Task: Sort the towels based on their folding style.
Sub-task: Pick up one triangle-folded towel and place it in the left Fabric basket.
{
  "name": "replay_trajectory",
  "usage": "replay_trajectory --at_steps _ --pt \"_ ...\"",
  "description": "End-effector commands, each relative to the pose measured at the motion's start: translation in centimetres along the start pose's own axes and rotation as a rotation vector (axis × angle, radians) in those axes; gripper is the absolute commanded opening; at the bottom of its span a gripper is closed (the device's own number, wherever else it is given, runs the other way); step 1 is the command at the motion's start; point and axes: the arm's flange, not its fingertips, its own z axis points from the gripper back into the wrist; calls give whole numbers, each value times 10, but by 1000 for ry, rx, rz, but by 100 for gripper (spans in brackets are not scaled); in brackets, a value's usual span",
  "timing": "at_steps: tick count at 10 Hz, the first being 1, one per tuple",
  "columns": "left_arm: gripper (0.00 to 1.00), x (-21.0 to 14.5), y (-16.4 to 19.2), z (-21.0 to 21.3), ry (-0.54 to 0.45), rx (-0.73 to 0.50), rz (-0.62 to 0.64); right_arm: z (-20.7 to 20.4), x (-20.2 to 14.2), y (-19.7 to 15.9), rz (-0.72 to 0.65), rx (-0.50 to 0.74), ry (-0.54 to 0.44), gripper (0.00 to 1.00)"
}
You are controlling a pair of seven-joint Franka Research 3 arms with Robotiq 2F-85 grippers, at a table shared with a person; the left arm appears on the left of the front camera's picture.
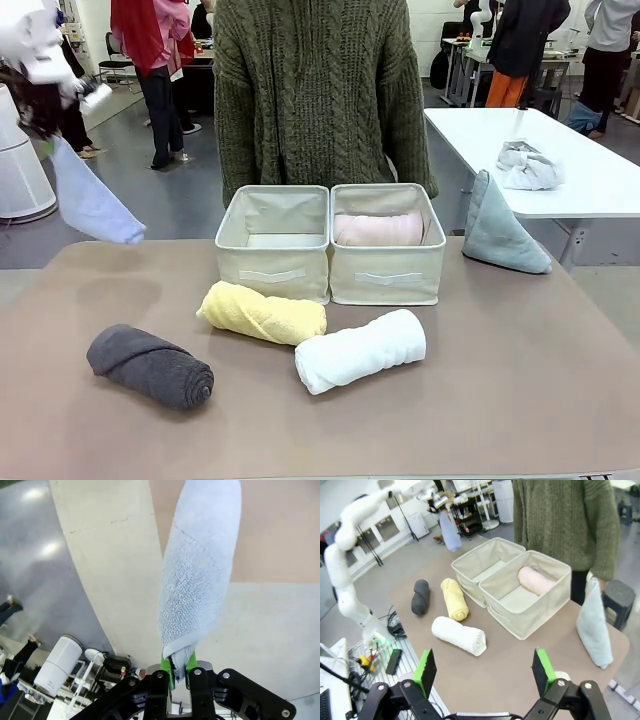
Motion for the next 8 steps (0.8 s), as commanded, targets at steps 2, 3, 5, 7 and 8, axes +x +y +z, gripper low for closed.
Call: replay_trajectory --at_steps 2,3,5,7,8 --pt "0 -21 -116 62 -51 80 100 0 2 -1 13 13 -21 100" --pt "0 -26 -141 75 -92 109 116 0 2 -1 13 13 -21 100" --pt "0 -33 -170 96 -182 176 184 0 2 -1 13 13 -21 100" --pt "0 -40 -156 106 -130 111 140 0 2 -1 13 13 -21 100" --pt "0 -40 -156 106 -130 111 140 0 2 -1 13 13 -21 100"
